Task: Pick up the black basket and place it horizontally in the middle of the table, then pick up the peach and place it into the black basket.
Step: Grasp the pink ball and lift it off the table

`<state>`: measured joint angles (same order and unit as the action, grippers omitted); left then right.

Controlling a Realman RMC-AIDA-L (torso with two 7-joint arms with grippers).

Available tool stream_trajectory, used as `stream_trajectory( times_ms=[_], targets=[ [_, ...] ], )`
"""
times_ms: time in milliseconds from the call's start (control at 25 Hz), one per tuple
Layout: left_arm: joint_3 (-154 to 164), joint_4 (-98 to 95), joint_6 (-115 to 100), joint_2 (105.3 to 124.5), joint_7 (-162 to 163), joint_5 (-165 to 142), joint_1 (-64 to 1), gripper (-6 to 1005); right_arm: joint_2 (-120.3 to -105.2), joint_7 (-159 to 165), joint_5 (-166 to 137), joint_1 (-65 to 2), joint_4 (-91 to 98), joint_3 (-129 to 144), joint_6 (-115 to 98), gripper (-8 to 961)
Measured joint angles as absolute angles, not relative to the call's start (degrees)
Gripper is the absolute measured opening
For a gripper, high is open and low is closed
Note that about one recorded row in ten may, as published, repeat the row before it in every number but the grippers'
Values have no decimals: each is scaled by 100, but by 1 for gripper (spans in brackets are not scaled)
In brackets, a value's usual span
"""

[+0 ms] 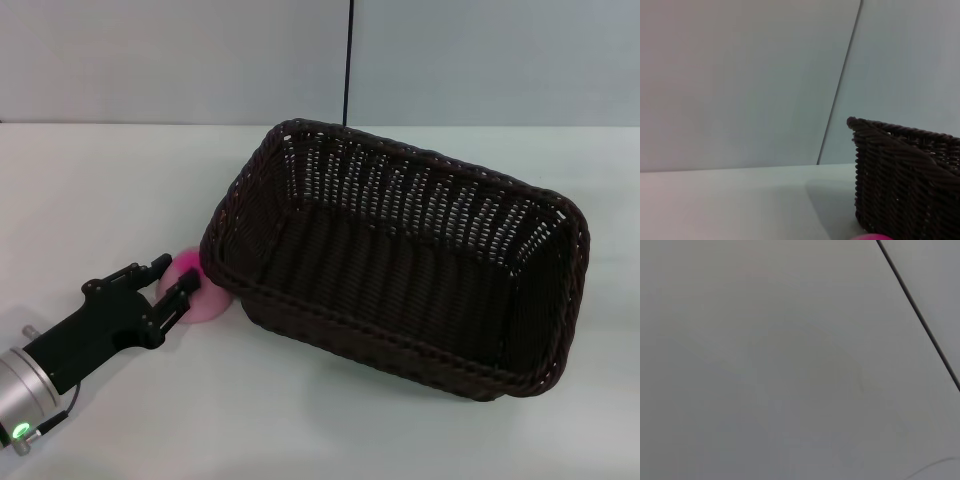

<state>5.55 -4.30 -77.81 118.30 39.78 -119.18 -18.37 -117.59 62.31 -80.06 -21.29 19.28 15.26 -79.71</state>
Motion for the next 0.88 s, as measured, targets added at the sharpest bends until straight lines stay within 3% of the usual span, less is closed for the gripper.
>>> stream_trajectory(
  times_ms=[120,360,880],
  targets=[
    [566,-430,-7787,11831,3920,-11918,-1834,431,-11760,6223,-8006,-2127,1925,1535,-7970,354],
    [571,-430,-7795,11836,3918,-11915,-1831,241,-11776,6221,-8006,-2114,1924,1525,-7962,354],
    [-815,-432,-8396,11815,4071,-11851,-1530,131,-11820,6212,-8006,-2081,1925,1529,-7962,354]
  ],
)
